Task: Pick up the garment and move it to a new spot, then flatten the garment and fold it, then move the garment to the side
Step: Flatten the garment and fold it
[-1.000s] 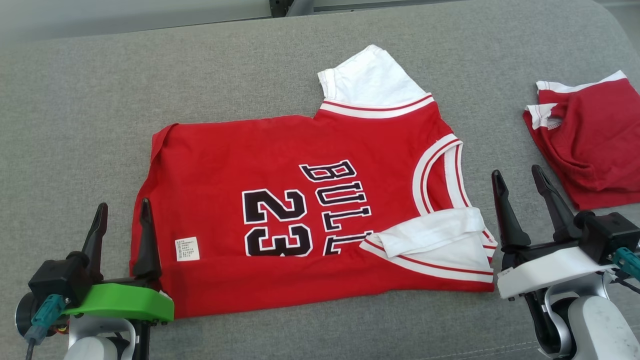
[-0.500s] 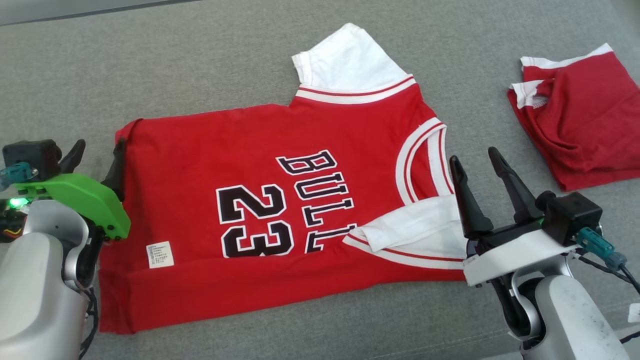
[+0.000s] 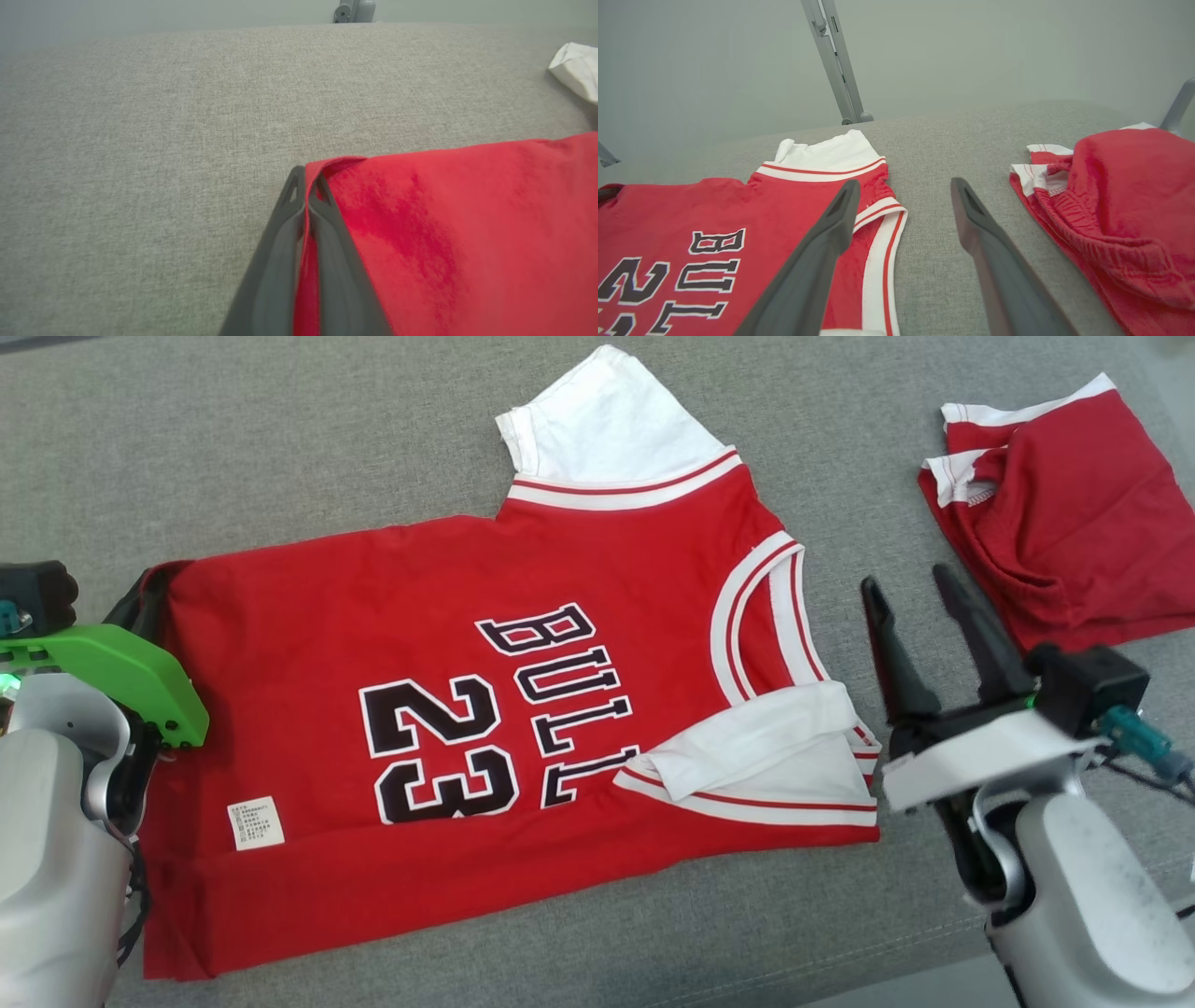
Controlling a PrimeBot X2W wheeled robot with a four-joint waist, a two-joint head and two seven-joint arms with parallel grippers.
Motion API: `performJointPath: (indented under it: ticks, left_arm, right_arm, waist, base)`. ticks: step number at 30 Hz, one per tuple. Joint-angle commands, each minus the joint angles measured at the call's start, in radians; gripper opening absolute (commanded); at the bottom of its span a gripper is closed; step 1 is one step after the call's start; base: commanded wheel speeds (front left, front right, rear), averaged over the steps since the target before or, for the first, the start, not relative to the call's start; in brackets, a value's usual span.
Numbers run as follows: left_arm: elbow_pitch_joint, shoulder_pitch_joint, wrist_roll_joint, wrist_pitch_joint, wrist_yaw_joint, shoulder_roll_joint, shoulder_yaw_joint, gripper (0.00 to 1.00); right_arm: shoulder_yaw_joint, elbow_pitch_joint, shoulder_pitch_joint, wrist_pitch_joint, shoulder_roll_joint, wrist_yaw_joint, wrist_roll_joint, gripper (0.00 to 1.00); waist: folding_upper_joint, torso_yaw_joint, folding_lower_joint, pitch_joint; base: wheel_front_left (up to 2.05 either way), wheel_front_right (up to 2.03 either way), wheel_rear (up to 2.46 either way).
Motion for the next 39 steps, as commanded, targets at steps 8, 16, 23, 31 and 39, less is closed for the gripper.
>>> performJointPath:
  ticks: [8, 16, 23, 31, 39]
  left_arm:
    - [0.014, -0.086, -0.005, -0.03, -0.006, -0.028, -0.05, 0.0]
    - [0.01, -0.194, -0.019, -0.055, -0.008, -0.121, -0.159, 0.0]
    - [0.027, -0.274, -0.07, -0.104, -0.008, -0.184, -0.289, 0.0]
    - [0.075, -0.313, -0.123, -0.154, -0.008, -0.195, -0.38, 0.0]
    - [0.11, -0.332, -0.177, -0.186, -0.008, -0.183, -0.435, 0.0]
  right_arm:
    - [0.005, 0.171, -0.312, 0.005, -0.09, 0.0, 0.089, 1.0]
    - [0.166, 0.455, -0.632, 0.042, -0.191, 0.0, 0.192, 1.0]
    - [0.375, 0.69, -0.838, 0.127, -0.238, -0.001, 0.266, 1.0]
    - [0.538, 0.818, -0.918, 0.18, -0.27, -0.001, 0.344, 1.0]
    - [0.603, 0.876, -0.948, 0.196, -0.289, -0.001, 0.428, 0.0]
  waist:
    - [-0.0001, 0.061, -0.0001, 0.046]
    - [-0.0001, 0.213, -0.0001, 0.124]
    - [-0.0001, 0.323, -0.0001, 0.179]
    - [-0.0001, 0.361, -0.0001, 0.182]
    - [-0.0001, 0.361, -0.0001, 0.164]
  base:
    - [0.0, 0.0, 0.0]
    - [0.0, 0.0, 0.0]
    - [0.0, 0.0, 0.0]
    - [0.0, 0.0, 0.0]
    - [0.0, 0.0, 0.0]
